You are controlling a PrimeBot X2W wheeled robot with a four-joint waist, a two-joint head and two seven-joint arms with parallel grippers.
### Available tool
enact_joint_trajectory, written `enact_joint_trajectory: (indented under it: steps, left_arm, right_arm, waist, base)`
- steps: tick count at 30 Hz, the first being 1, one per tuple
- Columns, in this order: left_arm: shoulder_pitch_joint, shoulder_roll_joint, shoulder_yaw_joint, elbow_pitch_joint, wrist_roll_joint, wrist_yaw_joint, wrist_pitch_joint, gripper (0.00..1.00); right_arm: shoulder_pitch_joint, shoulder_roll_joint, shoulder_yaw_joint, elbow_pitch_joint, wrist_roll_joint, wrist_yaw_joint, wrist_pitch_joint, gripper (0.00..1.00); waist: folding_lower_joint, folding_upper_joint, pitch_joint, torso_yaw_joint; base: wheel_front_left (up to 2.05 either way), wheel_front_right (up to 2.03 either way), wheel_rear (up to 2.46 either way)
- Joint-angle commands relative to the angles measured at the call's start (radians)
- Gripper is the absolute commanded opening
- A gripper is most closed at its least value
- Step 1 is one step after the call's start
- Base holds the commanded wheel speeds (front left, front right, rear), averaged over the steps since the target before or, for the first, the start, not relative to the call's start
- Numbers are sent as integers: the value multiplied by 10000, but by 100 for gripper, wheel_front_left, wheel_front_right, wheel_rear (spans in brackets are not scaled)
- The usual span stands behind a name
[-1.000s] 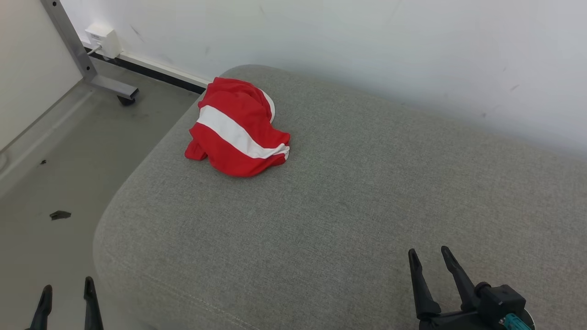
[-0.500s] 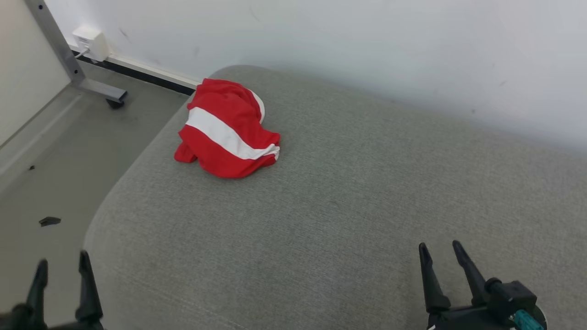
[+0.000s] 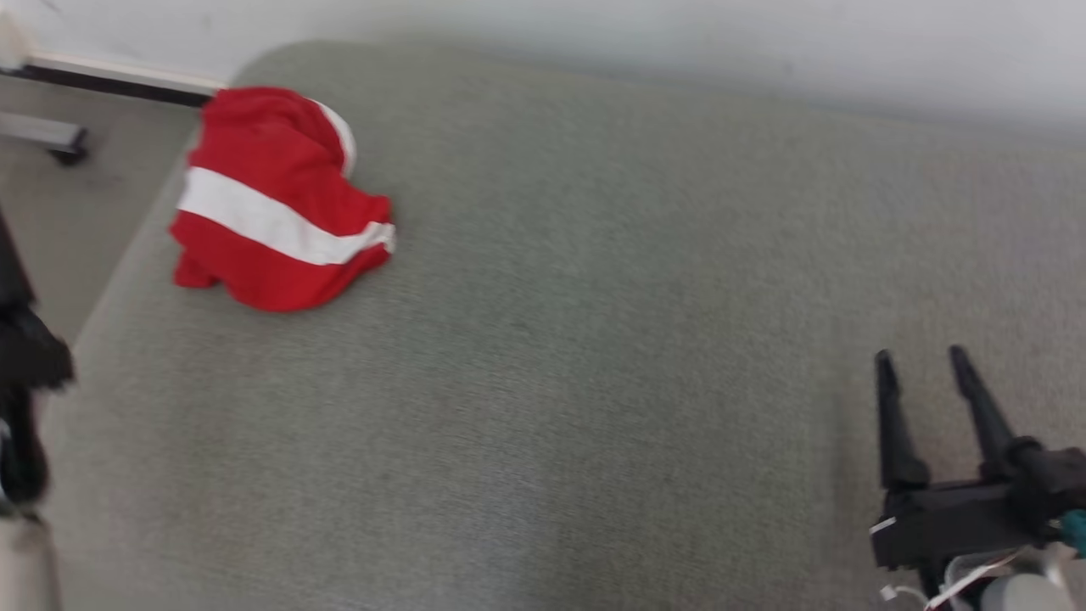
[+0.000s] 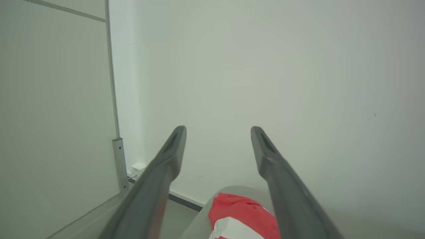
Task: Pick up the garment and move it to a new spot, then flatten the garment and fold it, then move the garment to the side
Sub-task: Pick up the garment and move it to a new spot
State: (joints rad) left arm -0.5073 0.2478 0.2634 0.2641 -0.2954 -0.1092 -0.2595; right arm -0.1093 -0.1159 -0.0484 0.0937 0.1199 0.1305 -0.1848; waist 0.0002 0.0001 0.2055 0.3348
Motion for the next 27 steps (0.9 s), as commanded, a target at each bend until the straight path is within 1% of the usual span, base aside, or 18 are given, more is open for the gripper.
enact_joint_trajectory:
  steps: [1,3,4,10,13,19,22,25,27]
  left_arm:
    - [-729,301,57,297,-212,-51,40,100]
    - [-1447,561,-31,705,-408,-117,172,100]
    - [-1447,561,-31,705,-408,-117,172,100]
    - [-3237,1353,-358,1715,-633,-178,296,100]
    - [-3842,1662,-499,2434,-739,-198,433,100]
    - [-4597,2015,-881,4320,-1044,-195,900,100]
    - [-4810,2181,-1229,5203,-1081,-195,1130,100]
    - [-4987,2297,-1653,6006,-1305,-199,1612,100]
    - [-5045,2351,-1935,6570,-1436,-200,2112,100]
  right_arm:
    - [-122,-101,-234,-276,-92,-1,58,100]
    - [-9,-114,-526,-578,-180,-1,54,100]
    - [-9,-114,-526,-578,-180,-1,54,100]
    - [344,-163,-1238,-1627,-373,-1,276,100]
    - [410,-135,-1375,-2105,-390,-1,433,100]
    - [441,-147,-1409,-2679,-499,-1,682,100]
    - [432,-172,-1438,-2830,-533,-1,758,100]
    - [410,-203,-1476,-2915,-503,-1,811,100]
    - [393,-229,-1483,-2973,-513,-1,853,100]
  waist:
    - [-2,-1,1664,-1522]
    - [-2,-1,1985,-1746]
    - [-2,-1,1985,-1746]
    - [-2,-1,2784,-2123]
    - [-2,-1,3077,-2218]
    - [-2,-1,3347,-2234]
    - [-2,-1,3401,-2250]
    - [-2,-1,3444,-2261]
    - [-2,-1,3472,-2263]
  base:
    - [0,0,0]
    - [0,0,0]
    - [0,0,0]
    - [0,0,0]
    - [0,0,0]
    - [0,0,0]
    - [0,0,0]
    - [0,0,0]
    - [0,0,0]
